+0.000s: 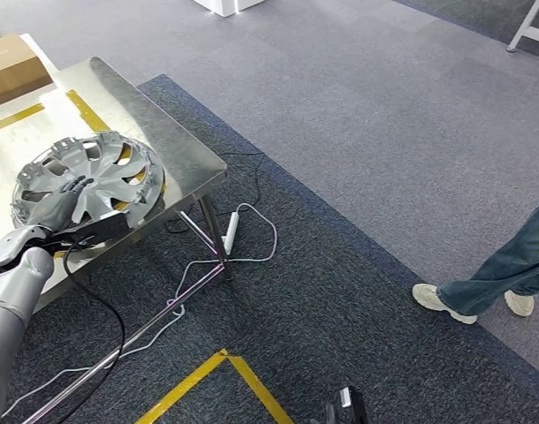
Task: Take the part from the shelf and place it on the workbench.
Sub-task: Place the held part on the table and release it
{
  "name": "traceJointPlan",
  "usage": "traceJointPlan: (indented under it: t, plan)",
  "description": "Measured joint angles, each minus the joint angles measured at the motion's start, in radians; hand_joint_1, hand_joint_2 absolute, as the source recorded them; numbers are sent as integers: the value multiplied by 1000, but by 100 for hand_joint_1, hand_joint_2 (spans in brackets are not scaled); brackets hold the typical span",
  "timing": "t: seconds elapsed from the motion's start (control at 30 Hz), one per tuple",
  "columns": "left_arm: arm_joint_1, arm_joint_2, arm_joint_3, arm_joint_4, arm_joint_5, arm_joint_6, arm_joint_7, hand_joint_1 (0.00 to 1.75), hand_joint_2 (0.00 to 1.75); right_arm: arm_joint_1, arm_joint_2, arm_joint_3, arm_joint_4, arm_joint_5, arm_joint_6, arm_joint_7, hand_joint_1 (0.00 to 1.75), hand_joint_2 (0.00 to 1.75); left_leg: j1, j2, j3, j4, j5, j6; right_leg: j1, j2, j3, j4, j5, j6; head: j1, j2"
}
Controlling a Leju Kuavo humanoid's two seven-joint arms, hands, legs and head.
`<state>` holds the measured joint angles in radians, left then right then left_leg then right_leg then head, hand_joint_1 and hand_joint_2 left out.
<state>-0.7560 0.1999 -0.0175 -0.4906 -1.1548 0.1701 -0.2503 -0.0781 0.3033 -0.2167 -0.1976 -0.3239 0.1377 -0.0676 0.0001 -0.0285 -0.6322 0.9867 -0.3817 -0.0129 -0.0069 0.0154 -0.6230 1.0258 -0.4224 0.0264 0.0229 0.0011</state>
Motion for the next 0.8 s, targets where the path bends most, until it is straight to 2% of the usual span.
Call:
traceJointPlan:
  t: [0.47,0.8]
  plan:
    - [1,7,-3,0,-7,-6,23,0,0,0,0,0,0,0,0,4,0,0,0,0,0,0,0,0,0,0,0,0,0,0,0,0]
    - [30,21,-3,-18,9,-4,32,0,0,-2,0,1,0,0,-62,-23,0,0,0,0,0,0,0,0,0,0,0,0,0,0,0,0]
